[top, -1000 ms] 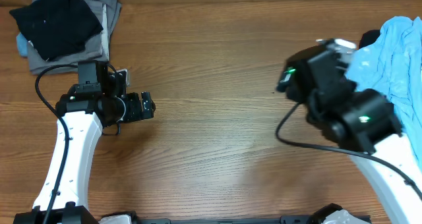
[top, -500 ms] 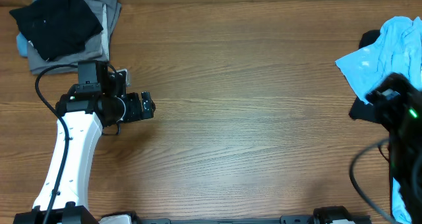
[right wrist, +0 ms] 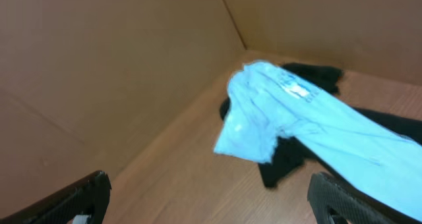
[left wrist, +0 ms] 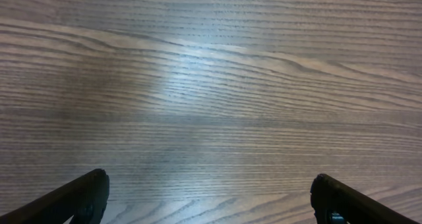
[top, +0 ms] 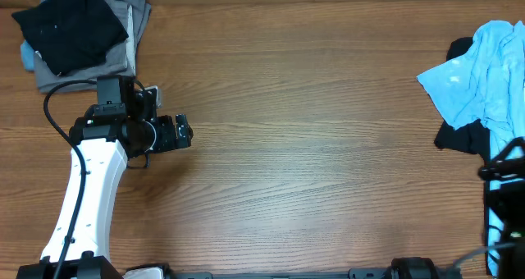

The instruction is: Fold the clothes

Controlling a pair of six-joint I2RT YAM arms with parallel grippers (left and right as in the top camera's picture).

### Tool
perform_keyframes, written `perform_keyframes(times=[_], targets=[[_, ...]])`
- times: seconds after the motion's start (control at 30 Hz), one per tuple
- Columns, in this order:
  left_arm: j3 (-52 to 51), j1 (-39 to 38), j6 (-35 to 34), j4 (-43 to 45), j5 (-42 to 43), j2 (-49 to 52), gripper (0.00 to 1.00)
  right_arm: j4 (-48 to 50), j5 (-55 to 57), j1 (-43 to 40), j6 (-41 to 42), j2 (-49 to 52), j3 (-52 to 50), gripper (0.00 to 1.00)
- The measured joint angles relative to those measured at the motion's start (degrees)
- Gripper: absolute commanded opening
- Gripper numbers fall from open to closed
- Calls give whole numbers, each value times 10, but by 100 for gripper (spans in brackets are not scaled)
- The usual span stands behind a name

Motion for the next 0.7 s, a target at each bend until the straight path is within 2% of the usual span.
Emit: perform_keyframes(times=[0.27,0.47,0.6,0.7], targets=[[-1,0,0,0,0,0,100,312,-124,-1,-102,-105,-320,100],[-1,0,0,-1,0,0,100,565,-232,-1,-135,-182,-553,100],[-1,0,0,0,0,0,100,662,-286,-1,-141,-212,-660,100],[-1,0,0,0,0,0,100,681,-306,-1,-143,-236,-697,100]])
